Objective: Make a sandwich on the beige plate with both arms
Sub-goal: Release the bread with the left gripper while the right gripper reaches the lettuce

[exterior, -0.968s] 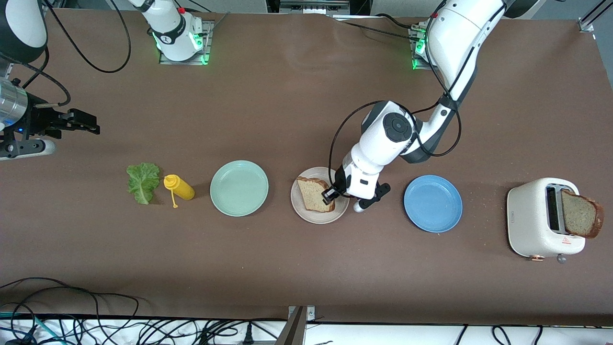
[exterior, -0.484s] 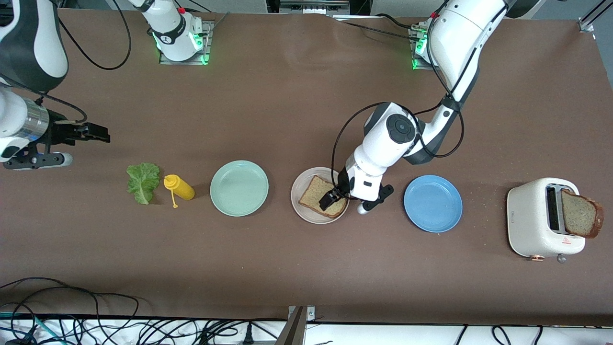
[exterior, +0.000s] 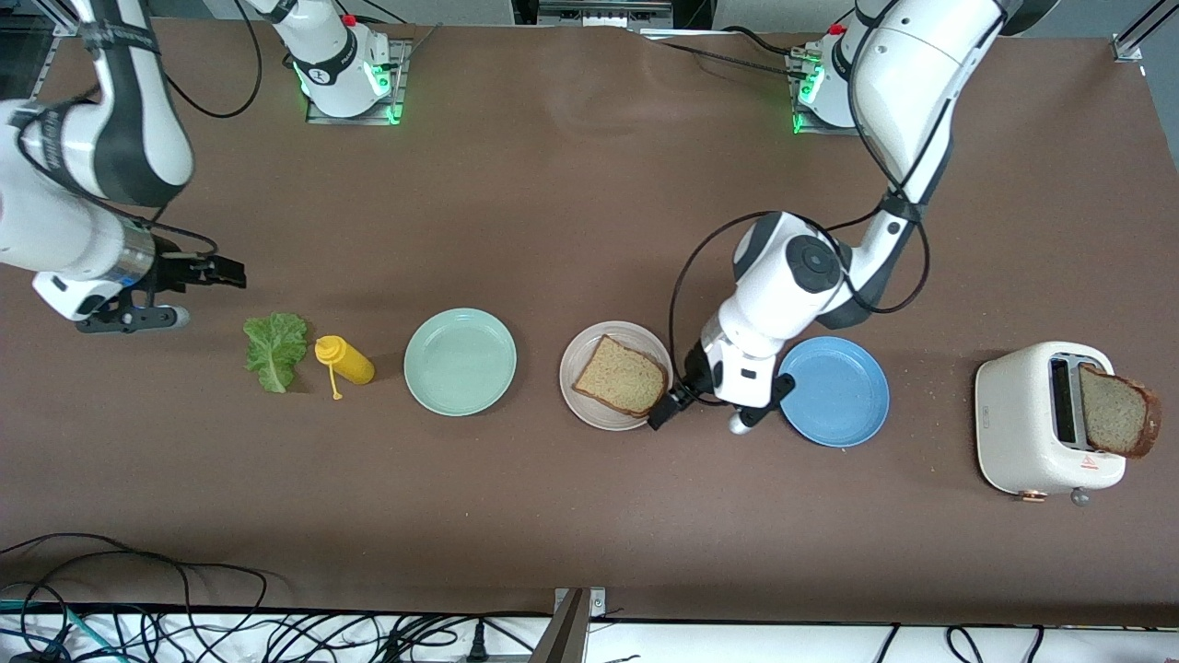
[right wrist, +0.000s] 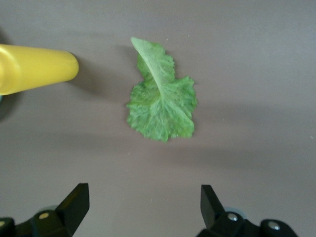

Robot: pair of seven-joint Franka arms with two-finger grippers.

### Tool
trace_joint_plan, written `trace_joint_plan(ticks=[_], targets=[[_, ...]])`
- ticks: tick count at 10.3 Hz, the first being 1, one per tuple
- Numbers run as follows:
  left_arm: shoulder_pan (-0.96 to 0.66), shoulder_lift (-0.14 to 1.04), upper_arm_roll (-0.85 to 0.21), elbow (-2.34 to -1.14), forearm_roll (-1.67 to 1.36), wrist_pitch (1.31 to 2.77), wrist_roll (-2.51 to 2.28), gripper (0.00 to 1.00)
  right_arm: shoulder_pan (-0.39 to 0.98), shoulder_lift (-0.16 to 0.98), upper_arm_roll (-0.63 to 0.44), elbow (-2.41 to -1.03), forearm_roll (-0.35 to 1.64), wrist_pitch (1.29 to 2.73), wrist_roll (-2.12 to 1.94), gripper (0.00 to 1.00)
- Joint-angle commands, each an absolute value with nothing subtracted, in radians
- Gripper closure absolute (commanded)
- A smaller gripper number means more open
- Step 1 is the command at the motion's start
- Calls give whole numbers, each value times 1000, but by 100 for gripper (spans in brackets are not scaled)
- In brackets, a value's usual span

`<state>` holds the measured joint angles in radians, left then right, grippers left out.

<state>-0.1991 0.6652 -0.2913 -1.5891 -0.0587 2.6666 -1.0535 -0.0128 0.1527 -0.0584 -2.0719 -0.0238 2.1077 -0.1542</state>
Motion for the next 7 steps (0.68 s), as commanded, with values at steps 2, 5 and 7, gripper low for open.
trace_joint_plan(ticks=[2, 5, 7], targets=[[-85, 565, -288, -1601, -75, 2507, -840, 0, -14, 201, -58, -2146, -69, 2366, -226, 0], [33, 465, -287, -1600, -72, 2291, -591, 0, -14, 328, -55, -2145, -58, 2596, -305, 0], [105, 395, -290, -1598, 15, 2173, -461, 0, -15, 417, -55, -2149, -58, 2738, -308, 6]])
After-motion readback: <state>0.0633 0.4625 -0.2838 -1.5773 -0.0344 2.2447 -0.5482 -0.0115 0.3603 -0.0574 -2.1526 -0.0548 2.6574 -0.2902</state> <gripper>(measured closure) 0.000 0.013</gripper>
